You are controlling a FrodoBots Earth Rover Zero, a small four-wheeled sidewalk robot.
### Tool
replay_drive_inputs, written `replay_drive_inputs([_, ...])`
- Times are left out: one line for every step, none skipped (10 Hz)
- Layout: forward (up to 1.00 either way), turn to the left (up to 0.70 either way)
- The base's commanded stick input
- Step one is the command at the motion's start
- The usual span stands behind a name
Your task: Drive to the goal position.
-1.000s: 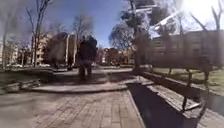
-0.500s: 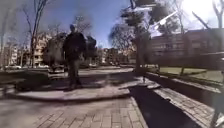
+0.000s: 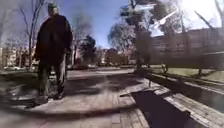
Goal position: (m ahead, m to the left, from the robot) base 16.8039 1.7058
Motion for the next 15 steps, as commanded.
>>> replay_drive_inputs([1.00, 0.00])
replay_drive_inputs([1.00, 0.00])
replay_drive_inputs([1.00, 0.00])
replay_drive_inputs([1.00, 0.00])
replay_drive_inputs([1.00, 0.00])
replay_drive_inputs([1.00, 0.00])
replay_drive_inputs([1.00, 0.00])
replay_drive_inputs([1.00, 0.00])
replay_drive_inputs([1.00, 0.00])
replay_drive_inputs([1.00, 0.00])
replay_drive_inputs([1.00, 0.00])
replay_drive_inputs([1.00, 0.00])
replay_drive_inputs([1.00, 0.00])
replay_drive_inputs([1.00, 0.00])
replay_drive_inputs([1.00, 0.00])
